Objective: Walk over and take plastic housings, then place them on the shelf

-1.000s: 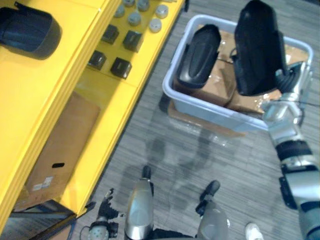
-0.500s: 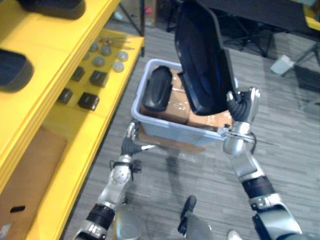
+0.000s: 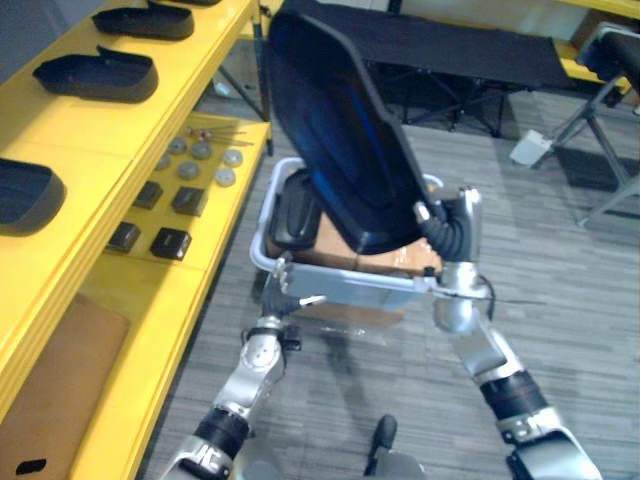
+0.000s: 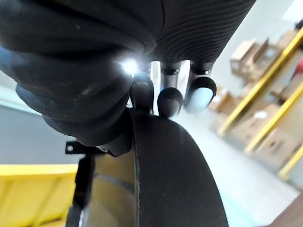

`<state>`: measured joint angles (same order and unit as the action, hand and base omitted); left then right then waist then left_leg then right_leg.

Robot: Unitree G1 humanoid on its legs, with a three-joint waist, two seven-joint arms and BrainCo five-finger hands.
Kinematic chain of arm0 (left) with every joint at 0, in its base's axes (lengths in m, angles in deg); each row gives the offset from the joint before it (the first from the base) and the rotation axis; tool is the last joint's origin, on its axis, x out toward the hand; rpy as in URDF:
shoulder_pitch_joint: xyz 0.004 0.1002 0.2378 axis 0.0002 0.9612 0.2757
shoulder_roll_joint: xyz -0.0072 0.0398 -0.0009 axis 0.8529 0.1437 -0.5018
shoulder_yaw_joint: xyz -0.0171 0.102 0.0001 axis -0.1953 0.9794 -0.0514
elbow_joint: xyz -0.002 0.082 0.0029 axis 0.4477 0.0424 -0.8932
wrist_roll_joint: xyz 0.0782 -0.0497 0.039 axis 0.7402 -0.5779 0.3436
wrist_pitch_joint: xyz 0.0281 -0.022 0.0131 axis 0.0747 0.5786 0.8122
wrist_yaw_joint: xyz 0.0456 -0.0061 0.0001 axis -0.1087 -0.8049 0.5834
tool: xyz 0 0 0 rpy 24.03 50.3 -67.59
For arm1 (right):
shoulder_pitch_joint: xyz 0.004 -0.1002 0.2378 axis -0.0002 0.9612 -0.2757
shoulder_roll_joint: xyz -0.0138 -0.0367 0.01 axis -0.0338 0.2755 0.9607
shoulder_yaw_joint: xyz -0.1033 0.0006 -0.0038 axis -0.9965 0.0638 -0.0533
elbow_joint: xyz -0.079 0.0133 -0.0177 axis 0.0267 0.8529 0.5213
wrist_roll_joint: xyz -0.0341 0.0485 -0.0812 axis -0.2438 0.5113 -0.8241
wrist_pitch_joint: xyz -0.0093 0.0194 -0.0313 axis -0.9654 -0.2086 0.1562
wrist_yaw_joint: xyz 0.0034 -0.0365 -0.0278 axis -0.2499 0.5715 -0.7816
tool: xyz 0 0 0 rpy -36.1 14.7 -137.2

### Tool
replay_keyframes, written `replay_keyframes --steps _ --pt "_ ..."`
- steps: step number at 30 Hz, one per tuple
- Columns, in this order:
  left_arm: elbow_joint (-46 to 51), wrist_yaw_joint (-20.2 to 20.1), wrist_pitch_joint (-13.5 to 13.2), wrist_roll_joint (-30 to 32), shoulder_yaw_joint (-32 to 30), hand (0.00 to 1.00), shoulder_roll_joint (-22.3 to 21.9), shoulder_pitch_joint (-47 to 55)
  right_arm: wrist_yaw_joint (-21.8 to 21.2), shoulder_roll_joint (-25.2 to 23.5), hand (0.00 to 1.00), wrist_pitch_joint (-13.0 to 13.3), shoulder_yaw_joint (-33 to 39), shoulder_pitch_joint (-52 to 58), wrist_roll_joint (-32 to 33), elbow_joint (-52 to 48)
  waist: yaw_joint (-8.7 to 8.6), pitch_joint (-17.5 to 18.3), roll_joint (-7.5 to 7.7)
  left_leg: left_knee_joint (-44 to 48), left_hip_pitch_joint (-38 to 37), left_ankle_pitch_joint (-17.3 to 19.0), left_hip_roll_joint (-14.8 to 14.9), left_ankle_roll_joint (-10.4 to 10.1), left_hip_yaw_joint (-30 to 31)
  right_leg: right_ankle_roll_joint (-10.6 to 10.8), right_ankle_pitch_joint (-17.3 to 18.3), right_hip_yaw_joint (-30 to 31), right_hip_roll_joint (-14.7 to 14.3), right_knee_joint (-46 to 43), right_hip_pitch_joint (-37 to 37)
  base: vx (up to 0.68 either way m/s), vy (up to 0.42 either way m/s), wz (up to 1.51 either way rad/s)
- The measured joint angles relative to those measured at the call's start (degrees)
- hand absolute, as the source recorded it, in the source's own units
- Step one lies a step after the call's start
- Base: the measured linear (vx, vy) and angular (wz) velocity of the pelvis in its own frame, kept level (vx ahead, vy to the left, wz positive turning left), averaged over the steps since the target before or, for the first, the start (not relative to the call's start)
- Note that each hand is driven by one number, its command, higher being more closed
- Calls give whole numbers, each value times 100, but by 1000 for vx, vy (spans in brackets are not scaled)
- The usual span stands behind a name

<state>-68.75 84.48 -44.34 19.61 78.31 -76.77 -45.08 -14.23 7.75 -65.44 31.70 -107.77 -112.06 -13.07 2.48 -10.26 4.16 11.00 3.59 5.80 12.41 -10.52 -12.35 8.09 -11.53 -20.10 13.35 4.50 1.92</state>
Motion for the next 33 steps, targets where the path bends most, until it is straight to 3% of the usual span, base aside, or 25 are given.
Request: replay_keyframes --steps 8,13,20,23,29,33 --pt "-223 -803 582 -1674 9 0 -285 -297 -268 -140 100 243 -232 171 -280 7 -42 102 -20 -263 -261 -118 -27 -9 -67 -1 1 21 -1 2 -104 -8 3 -2" --pt "-435 -1469 679 -2852 102 0 -317 -338 -353 -180 100 402 -369 302 -387 140 -44 103 -22 -405 -288 -234 -40 -15 -51 -6 4 1 -2 3 -88 -32 -5 2" --pt "-568 -2304 757 -3692 110 0 -319 -336 -161 -243 100 597 -362 324 -415 253 -76 109 -29 -560 -358 -315 -72 -15 -60 -5 3 -18 11 3 -87 -5 1 0" --pt "-563 -2348 776 -3574 100 0 -320 -332 -11 -252 100 626 -364 341 -538 302 -76 110 -29 -562 -357 -315 -92 -14 -51 -1 1 -22 30 3 -95 0 0 0" --pt "-497 -2021 931 -1999 -89 0 -314 9 40 -235 100 583 -353 566 -571 452 -52 309 -67 -565 -359 -314 -98 -12 -45 0 0 -28 35 4 -103 0 0 0" --pt "-677 -1933 996 -1645 -271 0 -308 274 17 -200 100 564 -348 621 -566 438 -46 318 -70 -549 -366 -314 -97 -10 -34 6 -3 -27 35 5 -118 -26 3 0"
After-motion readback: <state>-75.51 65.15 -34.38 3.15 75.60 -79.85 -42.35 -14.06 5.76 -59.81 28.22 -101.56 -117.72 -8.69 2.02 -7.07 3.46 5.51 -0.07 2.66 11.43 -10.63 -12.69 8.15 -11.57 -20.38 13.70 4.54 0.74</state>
